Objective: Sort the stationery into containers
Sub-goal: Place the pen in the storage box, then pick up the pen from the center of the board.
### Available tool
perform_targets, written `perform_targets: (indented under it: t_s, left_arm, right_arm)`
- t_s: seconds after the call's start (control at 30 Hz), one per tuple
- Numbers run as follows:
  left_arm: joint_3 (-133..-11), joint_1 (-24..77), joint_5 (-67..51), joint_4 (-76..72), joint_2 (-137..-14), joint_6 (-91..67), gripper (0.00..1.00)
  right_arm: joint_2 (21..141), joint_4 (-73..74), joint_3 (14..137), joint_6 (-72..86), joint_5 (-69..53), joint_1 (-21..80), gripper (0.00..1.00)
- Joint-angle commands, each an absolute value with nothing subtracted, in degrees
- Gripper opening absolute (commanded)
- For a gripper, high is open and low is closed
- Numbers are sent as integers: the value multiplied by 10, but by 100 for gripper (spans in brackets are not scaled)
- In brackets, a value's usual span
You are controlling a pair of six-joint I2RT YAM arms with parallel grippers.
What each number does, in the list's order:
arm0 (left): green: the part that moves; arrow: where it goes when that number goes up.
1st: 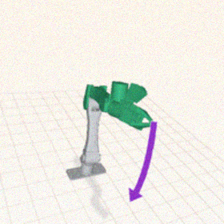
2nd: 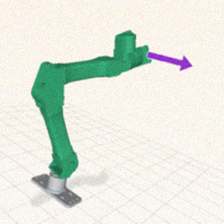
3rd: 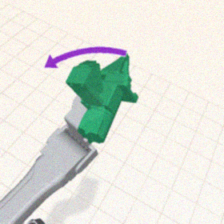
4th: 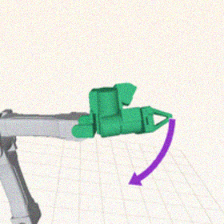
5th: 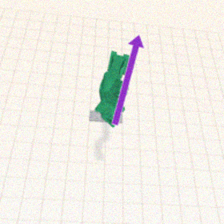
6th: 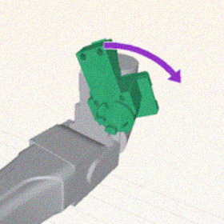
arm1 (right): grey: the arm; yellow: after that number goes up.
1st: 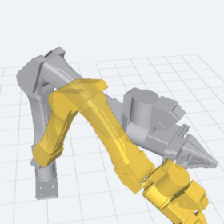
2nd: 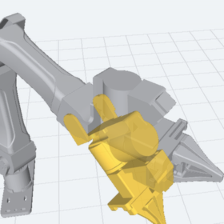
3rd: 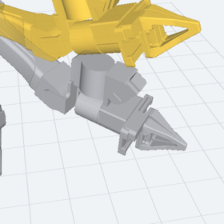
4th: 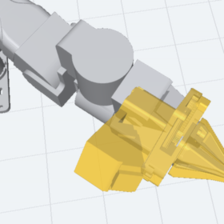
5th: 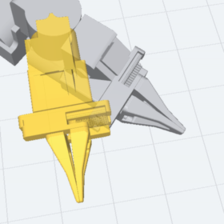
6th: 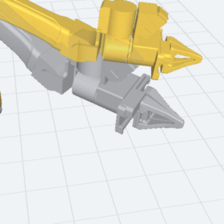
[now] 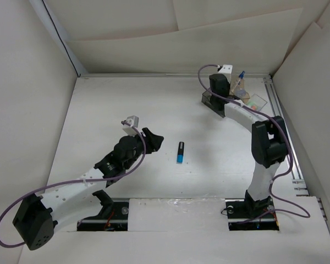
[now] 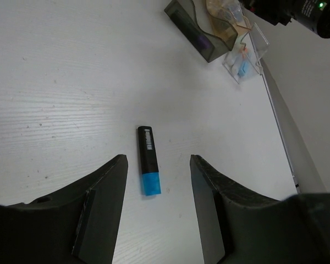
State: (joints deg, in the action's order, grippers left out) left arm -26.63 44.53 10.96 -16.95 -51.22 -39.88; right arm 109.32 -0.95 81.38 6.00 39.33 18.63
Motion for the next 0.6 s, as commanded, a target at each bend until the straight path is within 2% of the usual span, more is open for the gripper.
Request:
perform_targets:
  t_s: [0.0,0.03,0.1,0.37,0.47,0.5,0.57]
  left_arm:
    - [-261,446,111,-187,-499,-392,46]
    - [-256,446,111,-187,-499,-392,46]
    - [-256,446,111,-187,-499,-392,46]
    - [-256,435,130,-163,-477,-392,46]
    - [-256,430,130,-163,-477,-392,46]
    - [-256,425,130,-163,-477,-392,46]
    - [-256,425,130,-163,-477,-392,46]
  right_arm:
    - [1036,-5,788,98,345,218,25]
    - [1019,9,783,115,329,225,14]
    - [1005,23,769,127,292,248,1]
    - [948,109,707,186,187,329,0]
    - [934,144,685,192,165,363,9]
    - [934,160,685,192,157,372,18]
    - [934,179,679,192,149,395,28]
